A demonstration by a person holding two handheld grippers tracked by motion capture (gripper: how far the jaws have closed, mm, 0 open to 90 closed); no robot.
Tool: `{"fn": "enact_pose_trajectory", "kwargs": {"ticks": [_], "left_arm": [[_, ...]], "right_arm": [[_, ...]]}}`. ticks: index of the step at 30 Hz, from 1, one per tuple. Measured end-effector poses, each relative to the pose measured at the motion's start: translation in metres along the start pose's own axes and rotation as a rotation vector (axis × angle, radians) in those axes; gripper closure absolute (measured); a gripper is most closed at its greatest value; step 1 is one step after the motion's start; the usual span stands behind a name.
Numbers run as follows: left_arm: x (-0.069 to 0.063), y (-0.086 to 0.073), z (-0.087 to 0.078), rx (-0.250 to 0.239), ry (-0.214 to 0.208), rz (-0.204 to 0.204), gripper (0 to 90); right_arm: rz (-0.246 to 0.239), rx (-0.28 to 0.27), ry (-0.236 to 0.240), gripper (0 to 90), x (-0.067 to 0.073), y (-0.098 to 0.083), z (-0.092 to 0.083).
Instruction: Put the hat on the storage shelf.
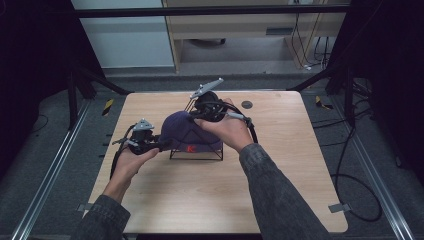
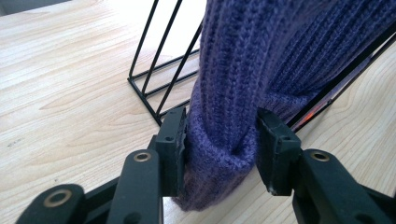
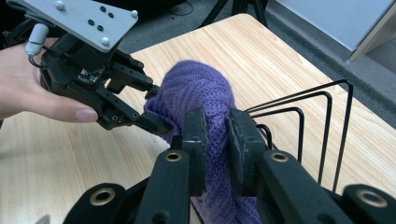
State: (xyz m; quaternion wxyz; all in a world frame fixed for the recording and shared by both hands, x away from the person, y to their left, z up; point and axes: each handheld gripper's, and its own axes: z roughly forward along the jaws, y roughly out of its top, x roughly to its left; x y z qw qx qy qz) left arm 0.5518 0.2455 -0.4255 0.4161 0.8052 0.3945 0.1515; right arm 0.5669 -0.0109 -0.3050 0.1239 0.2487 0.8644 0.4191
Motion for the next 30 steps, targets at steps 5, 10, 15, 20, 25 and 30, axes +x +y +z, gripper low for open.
{"fn": "enact_pose_trajectory", "kwargs": {"ticks": [5, 10, 15, 20, 25, 30], "left_arm": [[0.001, -0.001, -0.001, 0.0, 0.004, 0.0, 55.3], [0.002, -0.001, -0.004, -0.013, 0.005, -0.006, 55.4], [0.003, -0.001, -0.004, -0.015, 0.004, -0.008, 56.2], [0.003, -0.001, -0.004, -0.014, 0.008, -0.007, 56.9], [0.003, -0.001, -0.005, -0.015, 0.01, -0.007, 56.8], [0.003, -0.001, -0.008, -0.02, 0.016, -0.011, 56.7]], "right_arm": [[0.003, 0.013, -0.002, 78.2, 0.0, -0.001, 0.003], [0.007, 0.035, -0.004, 78.0, -0.001, -0.005, 0.008], [0.006, 0.044, -0.003, 77.9, -0.001, -0.008, 0.013], [0.005, 0.05, -0.006, 77.5, -0.002, -0.009, 0.014], [0.013, 0.056, -0.01, 72.8, -0.002, -0.01, 0.014], [0.022, 0.033, -0.013, 69.0, -0.001, -0.009, 0.009]]}}
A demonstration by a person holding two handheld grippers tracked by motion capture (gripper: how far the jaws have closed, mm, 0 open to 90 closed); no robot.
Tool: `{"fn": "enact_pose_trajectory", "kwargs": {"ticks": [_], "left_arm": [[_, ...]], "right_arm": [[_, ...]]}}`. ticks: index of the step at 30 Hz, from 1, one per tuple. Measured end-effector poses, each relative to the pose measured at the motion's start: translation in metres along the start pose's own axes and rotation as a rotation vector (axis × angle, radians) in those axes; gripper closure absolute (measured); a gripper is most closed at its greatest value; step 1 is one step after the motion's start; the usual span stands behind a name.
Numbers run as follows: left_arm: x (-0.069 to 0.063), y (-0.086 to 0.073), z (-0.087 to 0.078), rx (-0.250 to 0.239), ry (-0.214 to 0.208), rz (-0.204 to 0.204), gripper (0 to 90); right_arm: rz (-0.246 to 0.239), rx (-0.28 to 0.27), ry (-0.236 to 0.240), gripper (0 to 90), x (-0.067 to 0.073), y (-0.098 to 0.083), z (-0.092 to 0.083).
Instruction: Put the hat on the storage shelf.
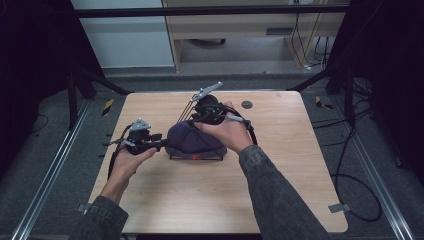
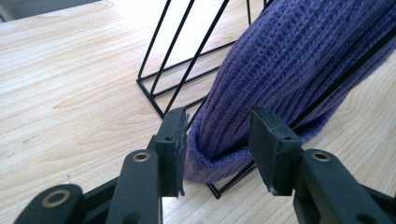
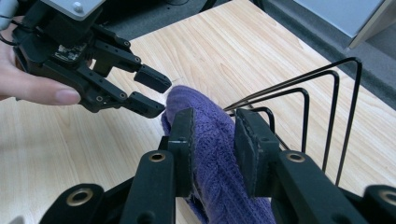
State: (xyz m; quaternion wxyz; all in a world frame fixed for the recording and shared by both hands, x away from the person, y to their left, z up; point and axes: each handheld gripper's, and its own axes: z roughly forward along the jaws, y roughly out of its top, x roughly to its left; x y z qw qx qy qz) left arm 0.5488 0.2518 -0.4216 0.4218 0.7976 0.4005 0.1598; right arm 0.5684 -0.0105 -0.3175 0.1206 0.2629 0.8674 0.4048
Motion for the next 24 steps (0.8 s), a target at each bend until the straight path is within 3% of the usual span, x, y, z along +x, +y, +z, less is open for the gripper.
{"fn": "enact_pose_trajectory", "kwargs": {"ticks": [15, 24], "left_arm": [[-0.001, 0.0, -0.001, 0.006, 0.001, 0.01, 57.1], [-0.003, -0.004, -0.007, 0.017, 0.02, 0.021, 51.1]], "right_arm": [[-0.004, -0.003, -0.008, 66.3, -0.001, 0.0, -0.006], [0.003, 0.0, -0.047, 51.7, -0.005, -0.009, -0.016]]}}
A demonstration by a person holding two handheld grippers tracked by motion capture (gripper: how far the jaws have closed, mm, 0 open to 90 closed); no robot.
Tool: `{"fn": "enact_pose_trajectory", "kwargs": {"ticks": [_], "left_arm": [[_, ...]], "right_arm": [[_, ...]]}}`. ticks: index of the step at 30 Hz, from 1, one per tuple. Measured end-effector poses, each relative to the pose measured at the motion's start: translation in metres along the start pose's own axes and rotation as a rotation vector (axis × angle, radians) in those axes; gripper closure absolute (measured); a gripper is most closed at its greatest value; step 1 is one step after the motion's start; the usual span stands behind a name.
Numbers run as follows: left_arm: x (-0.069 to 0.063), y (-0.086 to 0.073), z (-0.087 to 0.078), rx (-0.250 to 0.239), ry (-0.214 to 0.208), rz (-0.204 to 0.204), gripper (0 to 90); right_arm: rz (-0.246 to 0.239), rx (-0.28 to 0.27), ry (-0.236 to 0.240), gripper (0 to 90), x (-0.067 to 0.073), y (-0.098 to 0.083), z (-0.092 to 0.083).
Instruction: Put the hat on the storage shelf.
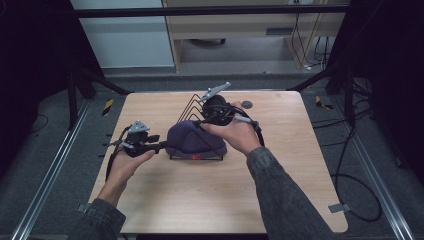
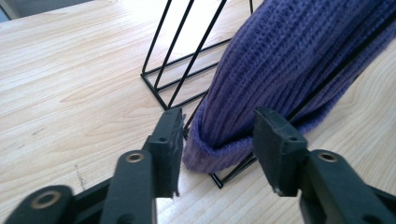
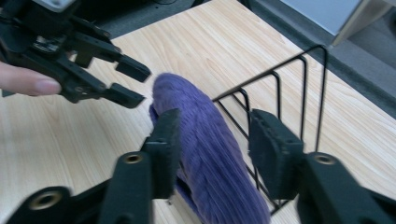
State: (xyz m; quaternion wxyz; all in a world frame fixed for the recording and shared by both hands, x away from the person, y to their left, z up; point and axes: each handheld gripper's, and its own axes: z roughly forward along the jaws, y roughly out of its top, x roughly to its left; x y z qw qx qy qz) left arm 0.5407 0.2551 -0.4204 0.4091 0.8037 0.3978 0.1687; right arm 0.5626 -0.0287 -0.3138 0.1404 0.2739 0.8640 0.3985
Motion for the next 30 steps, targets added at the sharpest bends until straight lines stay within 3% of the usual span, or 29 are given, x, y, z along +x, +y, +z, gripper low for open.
{"fn": "enact_pose_trajectory", "kwargs": {"ticks": [4, 10, 13, 17, 20, 25, 30], "left_arm": [[-0.004, 0.0, -0.01, 0.03, 0.03, 0.036, 36.8], [-0.002, -0.007, -0.028, 0.047, 0.052, 0.03, 16.0], [-0.001, -0.012, -0.033, 0.058, 0.053, 0.03, 11.5], [0.002, -0.023, -0.039, 0.077, 0.069, 0.03, 8.4], [0.005, -0.029, -0.043, 0.063, 0.063, 0.019, 6.2], [0.009, -0.042, -0.047, 0.059, 0.087, 0.01, 6.0], [0.014, -0.059, -0.048, 0.059, 0.122, 0.001, 5.8]], "right_arm": [[0.0, 0.006, -0.044, 37.9, -0.003, -0.008, -0.009], [0.014, -0.011, -0.124, 23.1, -0.013, -0.031, -0.034], [0.033, -0.02, -0.152, 19.1, -0.019, -0.042, -0.045], [0.068, -0.028, -0.186, 17.1, -0.029, -0.061, -0.059], [0.087, -0.038, -0.201, 16.2, -0.033, -0.073, -0.069], [0.128, -0.054, -0.226, 12.7, -0.041, -0.094, -0.084], [0.184, -0.047, -0.242, 9.5, -0.047, -0.133, -0.085]]}}
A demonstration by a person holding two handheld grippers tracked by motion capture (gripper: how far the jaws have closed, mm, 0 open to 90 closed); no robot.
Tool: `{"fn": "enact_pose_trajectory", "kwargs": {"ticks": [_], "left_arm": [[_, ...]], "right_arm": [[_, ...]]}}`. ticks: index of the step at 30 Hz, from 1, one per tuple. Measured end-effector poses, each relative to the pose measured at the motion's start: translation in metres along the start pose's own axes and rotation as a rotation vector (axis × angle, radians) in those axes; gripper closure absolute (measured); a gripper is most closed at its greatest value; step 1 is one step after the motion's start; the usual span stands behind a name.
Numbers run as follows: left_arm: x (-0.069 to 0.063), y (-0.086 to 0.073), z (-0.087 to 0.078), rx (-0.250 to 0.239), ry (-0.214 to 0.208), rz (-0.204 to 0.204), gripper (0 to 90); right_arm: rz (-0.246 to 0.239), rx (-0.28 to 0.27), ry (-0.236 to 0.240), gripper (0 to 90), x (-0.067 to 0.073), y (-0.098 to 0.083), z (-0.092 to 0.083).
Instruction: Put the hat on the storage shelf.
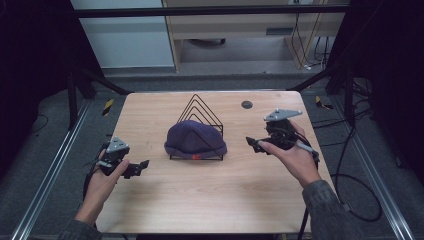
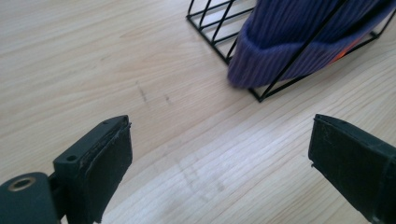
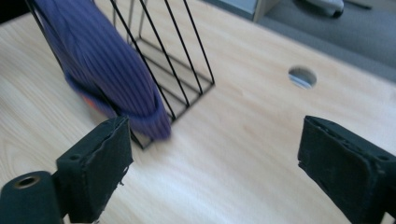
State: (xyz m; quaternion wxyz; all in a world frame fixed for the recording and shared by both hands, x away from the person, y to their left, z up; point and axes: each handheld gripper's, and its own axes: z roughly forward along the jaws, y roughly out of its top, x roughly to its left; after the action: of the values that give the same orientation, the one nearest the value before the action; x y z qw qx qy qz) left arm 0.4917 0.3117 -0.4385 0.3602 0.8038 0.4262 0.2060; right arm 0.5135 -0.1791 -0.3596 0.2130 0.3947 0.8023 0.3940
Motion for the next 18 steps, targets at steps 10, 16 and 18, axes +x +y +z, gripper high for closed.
{"fn": "enact_pose_trajectory", "kwargs": {"ticks": [10, 16, 18], "left_arm": [[0.003, -0.032, 0.019, 0.086, -0.02, -0.031, 5.9], [0.006, -0.044, 0.03, 0.158, -0.038, -0.038, 5.9], [0.005, -0.045, 0.03, 0.161, -0.037, -0.034, 5.9]], "right_arm": [[0.111, 0.084, 0.02, 9.2, -0.009, -0.088, 0.02], [0.178, 0.142, 0.042, 9.4, -0.005, -0.122, 0.044], [0.18, 0.163, 0.025, 10.5, -0.003, -0.13, 0.051]]}}
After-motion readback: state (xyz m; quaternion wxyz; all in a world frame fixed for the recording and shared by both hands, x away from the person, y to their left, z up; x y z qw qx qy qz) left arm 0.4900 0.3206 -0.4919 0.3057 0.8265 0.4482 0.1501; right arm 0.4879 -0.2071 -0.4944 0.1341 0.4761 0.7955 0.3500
